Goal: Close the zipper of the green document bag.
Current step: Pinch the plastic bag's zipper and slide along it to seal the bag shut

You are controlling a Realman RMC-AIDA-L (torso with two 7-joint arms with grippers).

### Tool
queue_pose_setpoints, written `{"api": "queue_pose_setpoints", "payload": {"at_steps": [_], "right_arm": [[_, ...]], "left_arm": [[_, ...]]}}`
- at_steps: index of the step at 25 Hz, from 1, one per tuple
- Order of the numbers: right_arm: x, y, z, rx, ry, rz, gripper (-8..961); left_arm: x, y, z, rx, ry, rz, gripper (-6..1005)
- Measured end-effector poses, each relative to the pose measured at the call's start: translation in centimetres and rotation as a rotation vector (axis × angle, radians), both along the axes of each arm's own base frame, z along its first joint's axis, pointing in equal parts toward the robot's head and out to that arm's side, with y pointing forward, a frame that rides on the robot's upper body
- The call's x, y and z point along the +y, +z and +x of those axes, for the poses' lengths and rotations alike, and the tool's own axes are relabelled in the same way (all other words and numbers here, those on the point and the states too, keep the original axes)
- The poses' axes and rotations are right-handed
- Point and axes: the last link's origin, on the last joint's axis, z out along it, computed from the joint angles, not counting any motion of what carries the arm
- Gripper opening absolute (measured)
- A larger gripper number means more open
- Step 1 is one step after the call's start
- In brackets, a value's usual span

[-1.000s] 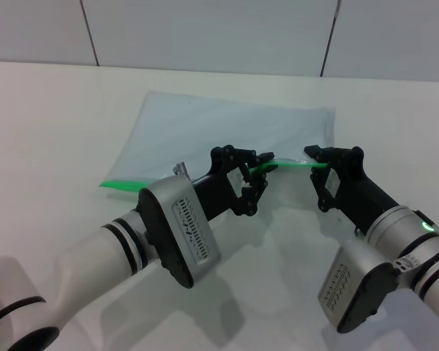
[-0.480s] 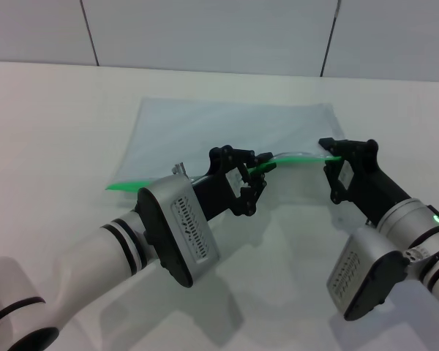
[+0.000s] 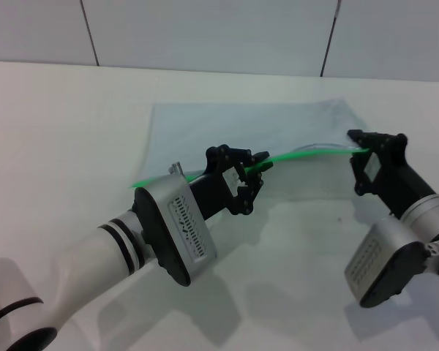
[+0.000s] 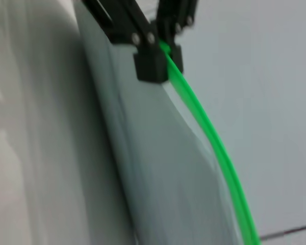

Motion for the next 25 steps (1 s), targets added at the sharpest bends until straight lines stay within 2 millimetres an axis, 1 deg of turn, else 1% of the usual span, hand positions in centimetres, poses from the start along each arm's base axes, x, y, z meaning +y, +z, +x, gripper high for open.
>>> {"api": "queue_pose_setpoints", "payload": {"at_steps": [13, 25], "right_arm": [[0.8, 2.7, 3.0, 0.042, -0.093, 0.117, 44], [1.2, 6.1, 6.6, 0.098, -0.186, 0.219, 44]], "left_arm": [[0.0, 0.0, -0.1, 0.0, 0.003, 0.001, 155], [-0.1, 0.0, -0.1, 0.001, 0.005, 0.0, 179]]}}
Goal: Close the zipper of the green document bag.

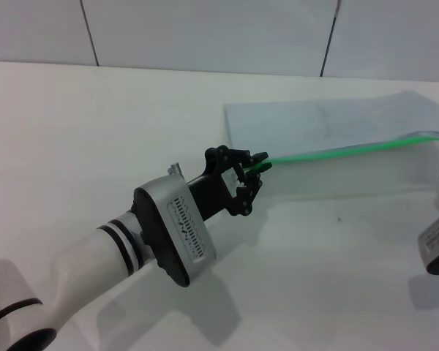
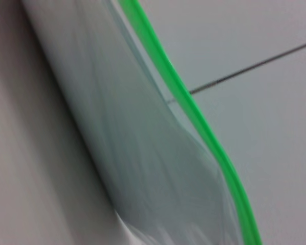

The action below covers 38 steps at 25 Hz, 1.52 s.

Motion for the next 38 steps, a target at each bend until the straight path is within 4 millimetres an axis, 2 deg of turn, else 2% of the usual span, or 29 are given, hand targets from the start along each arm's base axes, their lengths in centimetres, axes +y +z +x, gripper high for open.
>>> {"api": "queue_pose_setpoints", "payload": {"at_steps": [7, 18, 24, 29, 35, 38], "right_arm": [[0.0, 0.7, 0.9, -0.005, -0.025, 0.014, 44], [-0.3, 1.7, 1.2, 0.03, -0.009, 0.069, 44], [-0.2, 2.5, 1.4, 0.109, -0.032, 0.138, 66], [-1.1, 3.7, 0.8, 0.232, 0.035, 0.218, 176], [-1.9, 4.3, -0.3, 0.46, 0.126, 0.258, 309], [-2.0, 3.9, -0.9, 0.626, 0.146, 0.225, 440]], "left_arm": [[0.0, 0.0, 0.0, 0.001, 0.0, -0.001, 193], [0.1, 0.3, -0.1, -0.011, 0.004, 0.014, 214], [0.3, 1.3, 0.4, -0.143, 0.036, 0.044, 226], [1.0, 3.0, 0.6, -0.342, 0.121, 0.054, 236], [1.5, 4.8, 0.2, -0.534, 0.189, 0.029, 473], [1.9, 5.4, -0.1, -0.611, 0.233, 0.016, 599]]}}
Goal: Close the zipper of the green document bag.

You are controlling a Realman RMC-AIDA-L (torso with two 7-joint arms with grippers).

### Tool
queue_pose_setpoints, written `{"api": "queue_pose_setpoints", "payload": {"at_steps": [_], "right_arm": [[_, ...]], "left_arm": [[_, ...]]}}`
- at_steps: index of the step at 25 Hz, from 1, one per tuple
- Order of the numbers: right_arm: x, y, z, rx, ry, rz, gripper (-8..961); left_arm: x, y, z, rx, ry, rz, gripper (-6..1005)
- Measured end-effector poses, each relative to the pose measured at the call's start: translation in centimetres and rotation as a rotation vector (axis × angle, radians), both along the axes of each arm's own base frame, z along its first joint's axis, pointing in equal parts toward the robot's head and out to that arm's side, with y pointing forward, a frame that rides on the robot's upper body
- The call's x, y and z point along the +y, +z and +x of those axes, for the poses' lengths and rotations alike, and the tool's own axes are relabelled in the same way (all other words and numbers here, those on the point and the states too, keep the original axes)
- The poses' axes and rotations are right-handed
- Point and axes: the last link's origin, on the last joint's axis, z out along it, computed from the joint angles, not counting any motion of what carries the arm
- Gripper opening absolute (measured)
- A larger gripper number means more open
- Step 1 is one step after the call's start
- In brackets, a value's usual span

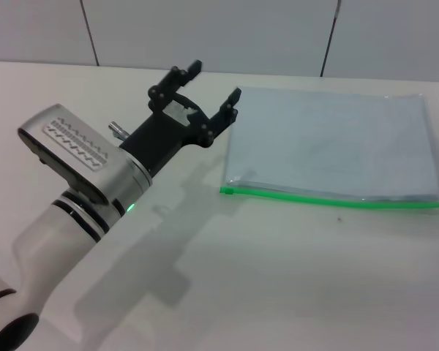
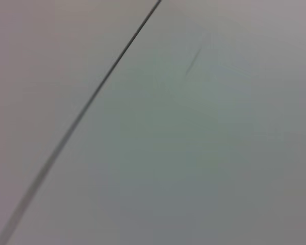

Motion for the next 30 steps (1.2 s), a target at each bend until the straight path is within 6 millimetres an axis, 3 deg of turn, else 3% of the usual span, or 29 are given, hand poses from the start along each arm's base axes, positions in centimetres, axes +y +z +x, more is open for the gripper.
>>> {"api": "queue_pose_setpoints", "payload": {"at_steps": [2, 10, 14, 30], "right_arm": [[0.1, -0.3, -0.4, 0.125, 0.029, -0.034, 528], [0.3, -1.9, -2.1, 0.533, 0.139, -0.234, 806], [0.7, -2.2, -2.7, 0.631, 0.156, -0.284, 804], [0.7, -2.1, -2.7, 0.645, 0.166, -0.296, 799]], "left_arm": [[0.2, 0.3, -0.1, -0.032, 0.015, -0.004, 683], [0.8, 1.9, -1.2, -0.159, 0.119, 0.057, 777], [0.9, 2.8, -1.9, -0.24, 0.17, 0.091, 776], [0.8, 3.1, -2.3, -0.256, 0.185, 0.099, 771]]}}
